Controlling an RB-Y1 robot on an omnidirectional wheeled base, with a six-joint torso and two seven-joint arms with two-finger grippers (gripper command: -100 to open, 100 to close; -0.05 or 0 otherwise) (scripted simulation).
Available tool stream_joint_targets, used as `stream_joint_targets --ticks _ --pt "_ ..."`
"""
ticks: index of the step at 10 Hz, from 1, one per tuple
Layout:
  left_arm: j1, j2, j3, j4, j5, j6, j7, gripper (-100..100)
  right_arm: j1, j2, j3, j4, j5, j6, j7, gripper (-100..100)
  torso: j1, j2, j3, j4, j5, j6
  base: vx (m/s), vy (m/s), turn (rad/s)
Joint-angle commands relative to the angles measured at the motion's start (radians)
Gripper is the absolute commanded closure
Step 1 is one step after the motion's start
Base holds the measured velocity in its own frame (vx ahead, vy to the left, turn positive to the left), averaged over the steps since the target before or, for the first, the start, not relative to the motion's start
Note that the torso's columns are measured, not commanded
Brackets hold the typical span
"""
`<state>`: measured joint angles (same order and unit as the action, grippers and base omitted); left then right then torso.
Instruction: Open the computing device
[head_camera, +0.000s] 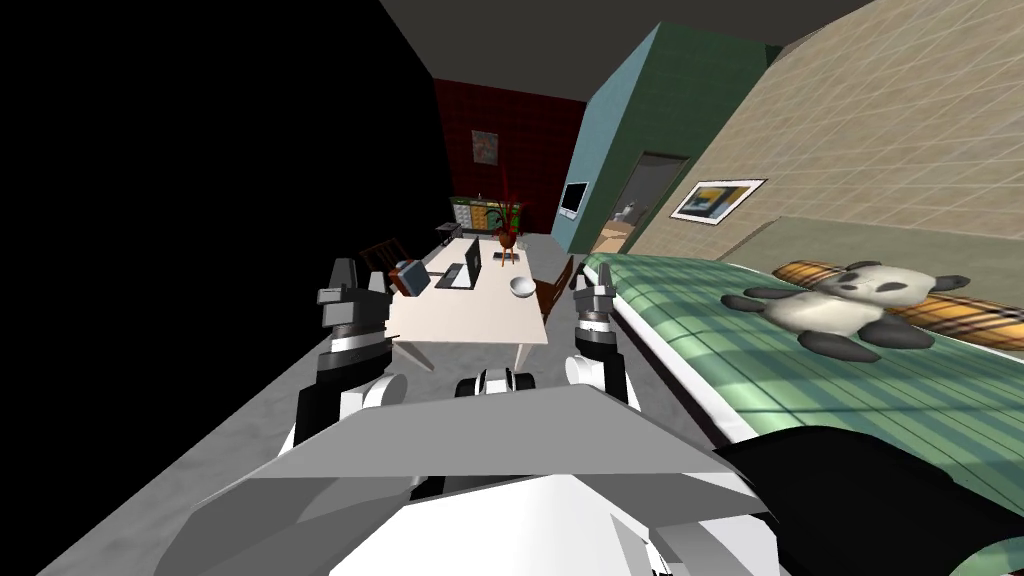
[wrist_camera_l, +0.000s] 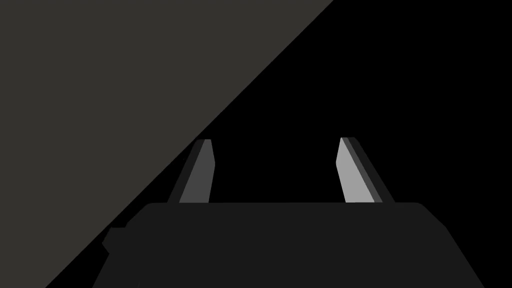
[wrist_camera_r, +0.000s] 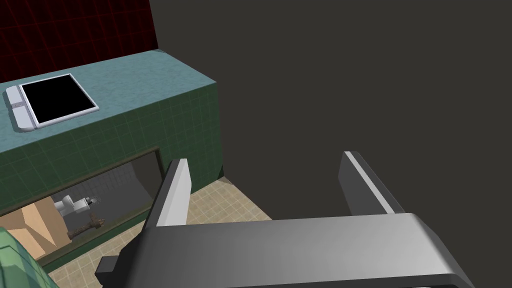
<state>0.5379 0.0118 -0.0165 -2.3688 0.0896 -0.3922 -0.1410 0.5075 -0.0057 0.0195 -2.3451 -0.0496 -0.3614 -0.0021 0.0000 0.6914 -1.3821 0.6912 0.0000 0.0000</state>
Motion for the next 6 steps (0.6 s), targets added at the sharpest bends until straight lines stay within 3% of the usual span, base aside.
stream_joint_targets --ticks 1,6 --pt "-0.005 0.067 0.035 0.041 0.005 0.017 -0.004 -100 0.0 0.0 0.0 0.0 0.0 0.0 0.0 0 0.0 0.035 -0.068 0.033 0.0 0.0 -0.041 -0.022 -0.169" --pt "-0.02 0.16 0.15 0.164 0.024 0.073 -0.016 -100 0.0 0.0 0.0 0.001 0.0 0.0 0.0 0 0.0 0.047 -0.093 0.047 0.0 0.001 -0.072 -0.036 -0.231"
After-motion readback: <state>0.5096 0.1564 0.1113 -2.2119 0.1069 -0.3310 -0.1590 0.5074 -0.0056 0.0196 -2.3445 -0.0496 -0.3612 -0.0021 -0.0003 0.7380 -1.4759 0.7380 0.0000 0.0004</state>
